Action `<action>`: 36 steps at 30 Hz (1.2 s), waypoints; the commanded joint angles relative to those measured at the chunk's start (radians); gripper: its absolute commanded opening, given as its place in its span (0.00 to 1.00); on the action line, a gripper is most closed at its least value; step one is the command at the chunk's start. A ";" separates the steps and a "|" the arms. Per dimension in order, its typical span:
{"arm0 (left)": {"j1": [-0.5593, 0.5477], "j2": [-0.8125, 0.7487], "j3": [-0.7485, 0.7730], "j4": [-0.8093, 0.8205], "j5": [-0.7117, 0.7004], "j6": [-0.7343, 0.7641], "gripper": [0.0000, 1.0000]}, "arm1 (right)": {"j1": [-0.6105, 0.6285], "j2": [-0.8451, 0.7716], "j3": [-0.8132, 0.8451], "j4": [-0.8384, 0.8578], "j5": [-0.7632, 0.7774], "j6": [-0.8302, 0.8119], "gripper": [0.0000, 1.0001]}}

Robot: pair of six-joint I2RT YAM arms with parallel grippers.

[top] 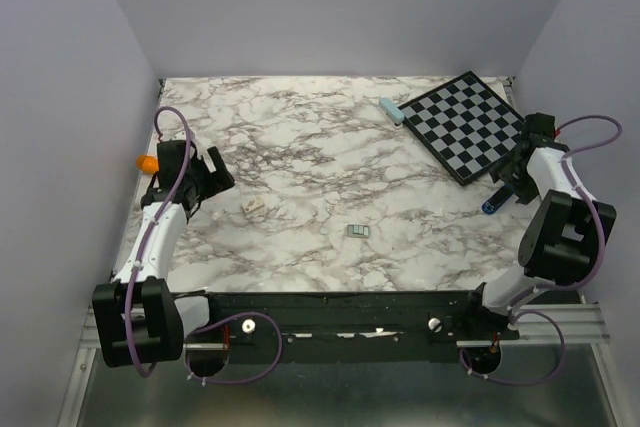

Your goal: Load the staples into the stapler

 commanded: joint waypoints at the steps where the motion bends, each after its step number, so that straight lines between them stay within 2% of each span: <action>1: -0.024 0.011 0.031 -0.019 -0.002 0.017 0.99 | -0.009 0.050 0.002 0.003 -0.050 -0.023 0.77; 4: -0.033 0.012 0.033 -0.019 -0.002 0.019 0.99 | -0.009 0.070 -0.007 0.024 -0.058 -0.029 0.70; 8: -0.054 0.014 0.033 -0.019 0.001 0.020 0.99 | -0.010 0.099 -0.015 0.033 -0.081 -0.043 0.48; 11: -0.068 0.015 0.031 -0.019 0.002 0.023 0.99 | -0.009 0.102 -0.041 0.043 -0.108 -0.043 0.40; 13: -0.077 0.014 0.030 -0.019 0.002 0.025 0.99 | -0.010 0.082 -0.058 0.047 -0.108 -0.044 0.33; 14: -0.081 0.015 0.030 -0.018 0.004 0.023 0.99 | -0.009 0.072 -0.075 0.043 -0.101 -0.044 0.22; 17: -0.090 0.017 0.028 -0.015 0.018 0.020 0.99 | -0.007 0.004 -0.116 0.021 -0.085 -0.041 0.14; 19: -0.091 0.018 0.025 -0.006 0.033 0.016 0.99 | -0.003 -0.046 -0.144 0.007 -0.079 -0.036 0.13; 22: -0.093 0.023 0.023 0.005 0.061 0.008 0.99 | 0.025 -0.161 -0.194 -0.008 -0.079 -0.030 0.07; 25: -0.094 0.026 0.022 0.013 0.078 0.008 0.99 | 0.077 -0.289 -0.230 -0.019 -0.085 -0.046 0.01; 28: -0.097 0.024 0.019 0.022 0.101 0.010 0.99 | 0.164 -0.395 -0.233 -0.016 -0.093 -0.076 0.01; 32: -0.104 0.021 0.011 0.042 0.136 0.010 0.99 | 0.324 -0.441 -0.204 0.010 -0.159 -0.153 0.01; 34: -0.102 0.012 0.008 0.056 0.141 0.016 0.99 | 0.385 -0.423 -0.182 0.041 -0.190 -0.232 0.01; 36: -0.145 -0.002 0.002 0.062 0.145 0.030 0.99 | 0.473 -0.395 -0.144 0.066 -0.225 -0.288 0.01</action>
